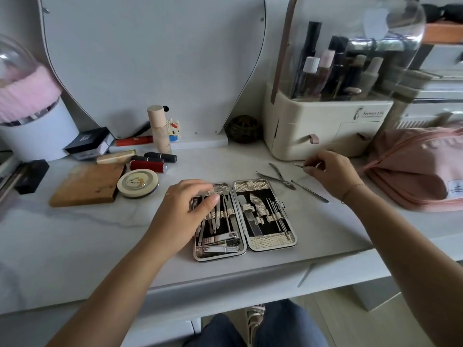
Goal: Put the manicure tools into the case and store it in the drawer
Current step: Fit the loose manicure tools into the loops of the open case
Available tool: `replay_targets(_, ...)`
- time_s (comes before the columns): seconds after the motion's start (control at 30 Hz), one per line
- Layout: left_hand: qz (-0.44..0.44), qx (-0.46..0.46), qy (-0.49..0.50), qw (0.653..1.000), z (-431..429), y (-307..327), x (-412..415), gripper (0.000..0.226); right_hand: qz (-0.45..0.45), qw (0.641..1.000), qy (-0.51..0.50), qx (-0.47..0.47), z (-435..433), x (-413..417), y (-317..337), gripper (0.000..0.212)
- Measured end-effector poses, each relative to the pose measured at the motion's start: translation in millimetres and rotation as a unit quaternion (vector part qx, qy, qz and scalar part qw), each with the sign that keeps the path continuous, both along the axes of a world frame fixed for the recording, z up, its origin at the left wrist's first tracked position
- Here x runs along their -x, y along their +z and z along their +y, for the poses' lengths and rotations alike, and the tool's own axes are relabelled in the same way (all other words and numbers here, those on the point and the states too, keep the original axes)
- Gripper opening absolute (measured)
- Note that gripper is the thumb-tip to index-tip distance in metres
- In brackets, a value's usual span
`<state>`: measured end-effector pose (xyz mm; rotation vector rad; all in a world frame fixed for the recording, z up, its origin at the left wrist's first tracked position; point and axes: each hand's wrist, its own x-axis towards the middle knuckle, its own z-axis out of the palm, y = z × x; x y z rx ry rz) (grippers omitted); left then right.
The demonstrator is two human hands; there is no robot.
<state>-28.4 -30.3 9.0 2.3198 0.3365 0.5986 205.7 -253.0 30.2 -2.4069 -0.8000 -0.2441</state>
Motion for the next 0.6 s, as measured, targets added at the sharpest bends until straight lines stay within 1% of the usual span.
replay_targets(0.07, -0.010, 0.047, -0.008, 0.999, -5.1, 17.5, -3.1, 0.041, -0.020, 0.997, 0.043, -0.060, 6.9, 25.7, 15.4, 0.006)
replay_targets(0.13, -0.019, 0.137, -0.038, 0.990, -15.1, 37.6, -10.1, 0.043, -0.023, 0.990, 0.101, -0.094, 18.9, 57.5, 31.1, 0.006)
replay_targets(0.2, -0.016, 0.250, -0.080, 0.965, -27.3, 51.2, -19.1, 0.043, -0.024, 0.982, 0.151, -0.109, 30.5, 85.0, 40.7, 0.008)
replay_targets(0.27, -0.019, 0.348, -0.106, 0.931, -36.9, 56.6, -27.4, 0.040, -0.029, 0.975, 0.181, -0.128, 38.0, 102.2, 44.9, 0.009)
replay_targets(0.33, -0.038, 0.413, -0.118, 0.902, -40.6, 56.3, -33.4, 0.031, -0.043, 0.971, 0.190, -0.137, 41.8, 108.7, 44.3, 0.010)
replay_targets(0.37, -0.046, 0.431, -0.117, 0.893, -40.4, 54.9, -35.1, 0.025, -0.049, 0.971, 0.189, -0.138, 43.0, 109.5, 42.9, 0.011)
replay_targets(0.43, -0.056, 0.447, -0.107, 0.886, -38.8, 51.0, -36.2, 0.016, -0.049, 0.971, 0.189, -0.139, 44.8, 110.1, 39.3, 0.011)
replay_targets(0.53, -0.067, 0.445, -0.101, 0.888, -38.4, 47.2, -34.2, 0.017, -0.049, 0.968, 0.195, -0.149, 47.0, 110.8, 34.7, 0.010)
replay_targets(0.6, -0.070, 0.455, -0.102, 0.882, -38.9, 46.6, -32.8, 0.019, -0.068, 0.966, 0.198, -0.149, 48.4, 110.7, 33.4, 0.009)
